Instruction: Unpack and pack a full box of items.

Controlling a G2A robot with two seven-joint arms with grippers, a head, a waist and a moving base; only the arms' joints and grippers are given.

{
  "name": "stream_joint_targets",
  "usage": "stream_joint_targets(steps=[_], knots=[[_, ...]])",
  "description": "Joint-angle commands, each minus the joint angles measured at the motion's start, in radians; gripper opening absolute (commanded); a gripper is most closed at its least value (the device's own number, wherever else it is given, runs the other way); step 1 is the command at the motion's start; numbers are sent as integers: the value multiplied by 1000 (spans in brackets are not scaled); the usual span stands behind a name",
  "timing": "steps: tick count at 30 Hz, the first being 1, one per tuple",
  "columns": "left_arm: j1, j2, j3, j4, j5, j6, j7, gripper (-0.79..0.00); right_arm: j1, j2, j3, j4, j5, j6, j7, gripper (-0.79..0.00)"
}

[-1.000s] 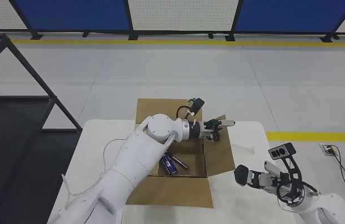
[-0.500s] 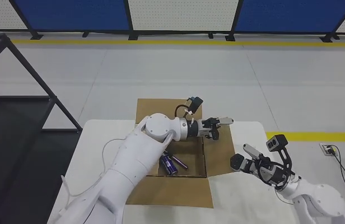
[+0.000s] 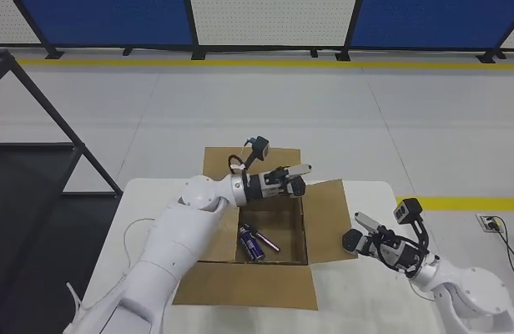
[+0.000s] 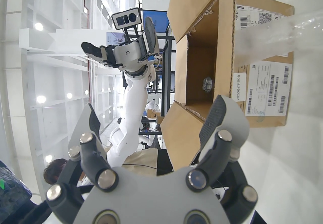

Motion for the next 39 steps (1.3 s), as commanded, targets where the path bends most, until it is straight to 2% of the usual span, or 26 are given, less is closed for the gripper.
stream_joint_targets(steps=[1, 5, 9, 13, 16, 20, 27, 34, 39], knots=[[45, 41, -49, -38, 31, -17, -27, 0, 15, 1, -8, 16, -9, 8, 3, 0], [168, 116, -143, -203, 123, -17, -37, 0, 47, 3, -20, 62, -11, 16, 14, 0], [339, 183, -263, -458, 219, 61, -6, 0, 66, 5, -22, 105, -7, 21, 30, 0], [491, 224, -368, -689, 254, 174, 17, 0, 75, 9, -24, 130, -14, 25, 41, 0], [558, 239, -406, -792, 266, 223, 27, 0, 75, 12, -29, 137, -32, 25, 41, 0], [596, 249, -424, -854, 267, 252, 33, 0, 70, 14, -38, 136, -50, 25, 38, 0], [622, 259, -433, -887, 251, 250, 35, 0, 57, 17, -47, 111, -51, 25, 24, 0], [692, 268, -511, -925, 128, 172, 115, 0, 70, 12, -78, 65, -11, 18, 12, 0], [774, 280, -581, -965, 72, 109, 143, 0, 91, 7, -110, 40, 16, 20, -4, 0]])
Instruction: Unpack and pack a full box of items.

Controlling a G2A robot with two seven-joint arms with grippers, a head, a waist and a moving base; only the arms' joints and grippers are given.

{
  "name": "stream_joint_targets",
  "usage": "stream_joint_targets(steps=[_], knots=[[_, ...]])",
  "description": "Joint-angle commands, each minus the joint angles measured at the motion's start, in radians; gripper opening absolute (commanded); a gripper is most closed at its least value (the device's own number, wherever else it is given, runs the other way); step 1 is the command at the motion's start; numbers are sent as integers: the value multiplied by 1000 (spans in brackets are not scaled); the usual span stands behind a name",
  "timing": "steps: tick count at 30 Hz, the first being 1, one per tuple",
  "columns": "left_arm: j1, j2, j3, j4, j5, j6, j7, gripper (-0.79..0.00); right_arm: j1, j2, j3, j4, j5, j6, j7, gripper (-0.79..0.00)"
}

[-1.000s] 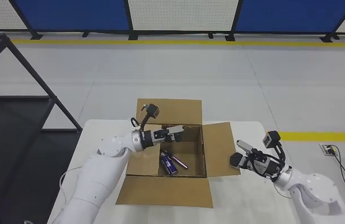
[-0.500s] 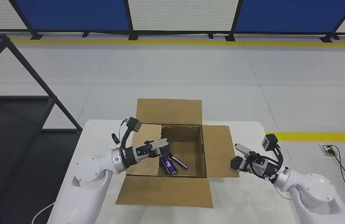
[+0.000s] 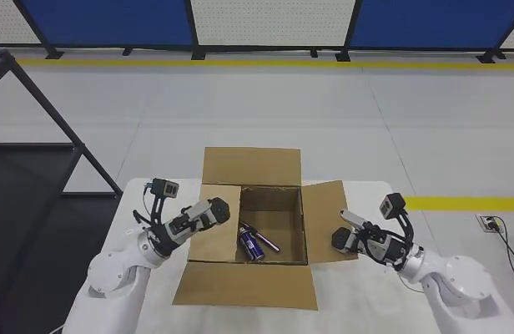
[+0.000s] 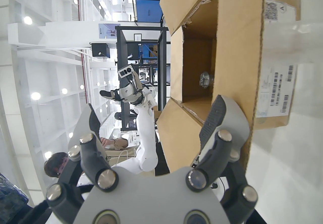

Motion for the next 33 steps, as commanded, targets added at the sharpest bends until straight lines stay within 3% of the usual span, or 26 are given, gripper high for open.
stream_joint_targets(steps=[1, 11, 16, 27, 33], knots=[[43, 5, -37, -19, -29, -30, 16, 0, 11, -3, -18, -8, 11, 5, -5, 0], [247, 26, -157, -127, -72, -97, 32, 0, 113, -32, -192, -27, -16, 14, -91, 0], [247, 26, -157, -127, -72, -97, 32, 0, 157, -47, -257, -30, -58, 14, -166, 0], [250, 26, -156, -130, -72, -92, 44, 0, 157, -47, -257, -30, -58, 14, -166, 0], [258, 27, -161, -153, -100, -93, 107, 0, 86, -42, -188, -100, -22, -77, -212, 0]])
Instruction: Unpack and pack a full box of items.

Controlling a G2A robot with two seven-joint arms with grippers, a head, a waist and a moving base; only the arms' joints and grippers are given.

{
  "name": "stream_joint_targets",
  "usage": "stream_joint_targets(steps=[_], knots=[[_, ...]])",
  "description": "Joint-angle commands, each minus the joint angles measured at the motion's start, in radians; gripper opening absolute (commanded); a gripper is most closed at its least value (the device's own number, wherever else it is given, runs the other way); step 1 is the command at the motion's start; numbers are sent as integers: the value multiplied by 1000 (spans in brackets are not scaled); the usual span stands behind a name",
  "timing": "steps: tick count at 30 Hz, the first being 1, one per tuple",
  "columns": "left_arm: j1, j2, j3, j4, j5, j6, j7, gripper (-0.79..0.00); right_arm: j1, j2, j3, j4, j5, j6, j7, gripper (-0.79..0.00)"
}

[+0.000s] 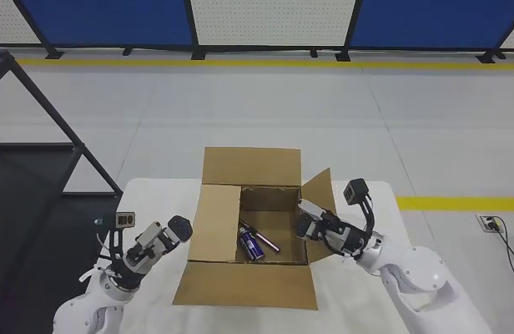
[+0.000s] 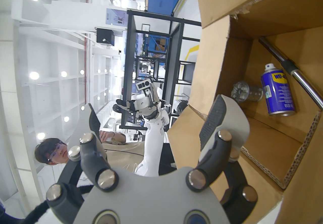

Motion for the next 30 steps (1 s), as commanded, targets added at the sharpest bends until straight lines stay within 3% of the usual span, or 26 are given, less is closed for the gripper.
stream_joint_targets(steps=[1, 9, 15, 22, 30], knots=[[0, 1, -6, -1, -16, -10, 13, 0, -17, 3, 25, -32, -6, -17, -18, 0], [12, 8, -51, 2, -55, -29, 49, 0, 34, 4, 1, -166, -136, 115, -37, 0], [34, 12, -71, 4, -98, -39, 44, 0, 179, -13, -97, -55, -196, 225, -24, 0], [34, 15, -58, 6, -110, -40, 16, 0, 201, -15, -70, 145, -117, 169, 43, 0], [-13, 19, -23, 14, -83, -8, 8, 0, 83, 10, 61, 146, -113, 132, 4, 0]])
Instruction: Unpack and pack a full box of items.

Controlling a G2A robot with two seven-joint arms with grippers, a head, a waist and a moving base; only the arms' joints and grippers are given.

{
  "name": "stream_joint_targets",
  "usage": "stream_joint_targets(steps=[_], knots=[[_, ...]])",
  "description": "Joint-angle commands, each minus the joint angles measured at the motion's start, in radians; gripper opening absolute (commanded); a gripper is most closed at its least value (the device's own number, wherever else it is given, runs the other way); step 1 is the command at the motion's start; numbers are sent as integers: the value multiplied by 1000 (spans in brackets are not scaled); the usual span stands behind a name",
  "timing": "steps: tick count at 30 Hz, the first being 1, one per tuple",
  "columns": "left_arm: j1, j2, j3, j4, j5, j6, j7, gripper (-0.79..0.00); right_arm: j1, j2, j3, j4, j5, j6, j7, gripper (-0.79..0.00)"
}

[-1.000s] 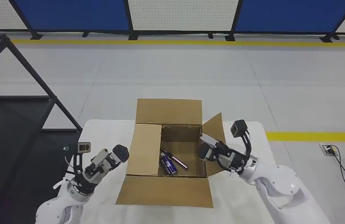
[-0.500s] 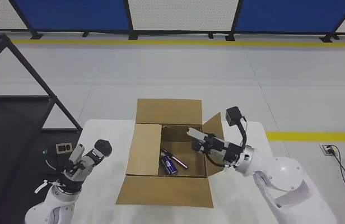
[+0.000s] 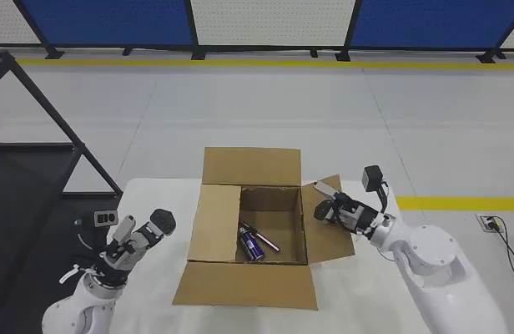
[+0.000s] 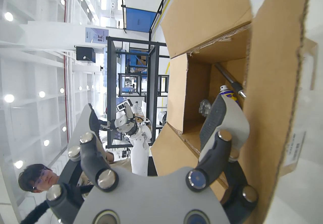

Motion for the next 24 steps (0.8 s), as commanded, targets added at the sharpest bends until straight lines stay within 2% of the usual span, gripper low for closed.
stream_joint_targets(steps=[1, 8, 24], knots=[[-11, 1, 8, 3, 5, 6, 0, 0, -29, 5, 24, -16, -1, -1, 0, 0], [-37, 3, 29, 15, 14, 19, 0, 0, -72, 14, 65, -38, -28, 24, -23, 0], [-58, 8, 69, 16, 34, 29, 11, 0, -84, 19, 59, -4, -94, 75, -45, 0]])
